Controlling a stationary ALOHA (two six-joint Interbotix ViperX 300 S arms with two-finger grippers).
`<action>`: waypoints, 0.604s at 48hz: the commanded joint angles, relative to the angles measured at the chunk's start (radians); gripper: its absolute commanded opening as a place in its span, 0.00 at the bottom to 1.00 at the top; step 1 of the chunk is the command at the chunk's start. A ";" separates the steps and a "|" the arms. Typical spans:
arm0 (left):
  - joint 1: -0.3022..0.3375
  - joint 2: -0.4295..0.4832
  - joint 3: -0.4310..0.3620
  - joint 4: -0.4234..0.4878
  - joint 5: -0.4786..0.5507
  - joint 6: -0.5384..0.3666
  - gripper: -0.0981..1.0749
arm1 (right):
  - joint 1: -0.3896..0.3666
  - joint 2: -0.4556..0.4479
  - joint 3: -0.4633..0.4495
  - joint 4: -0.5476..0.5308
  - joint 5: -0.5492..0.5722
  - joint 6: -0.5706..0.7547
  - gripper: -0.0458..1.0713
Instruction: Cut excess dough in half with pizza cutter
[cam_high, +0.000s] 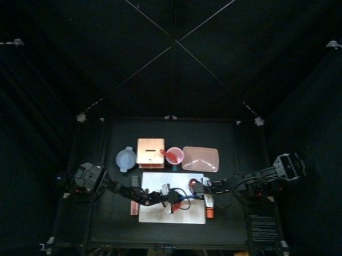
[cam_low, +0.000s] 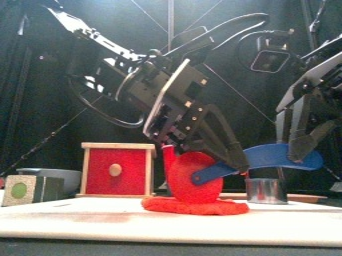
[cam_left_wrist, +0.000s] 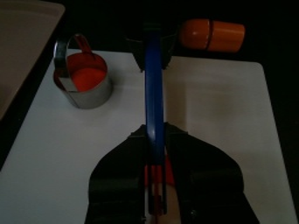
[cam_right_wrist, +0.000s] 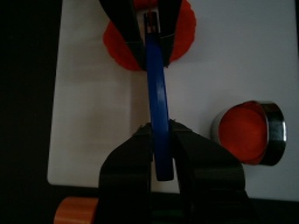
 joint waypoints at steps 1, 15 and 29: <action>0.014 0.017 -0.012 0.000 0.005 -0.002 0.53 | 0.014 -0.057 -0.005 0.009 0.020 0.002 0.40; 0.015 0.037 -0.063 0.020 0.023 0.002 0.53 | 0.017 -0.130 0.034 0.035 0.081 0.002 0.40; 0.028 0.074 -0.110 0.064 0.055 0.000 0.53 | 0.015 -0.199 0.064 0.058 0.127 0.002 0.40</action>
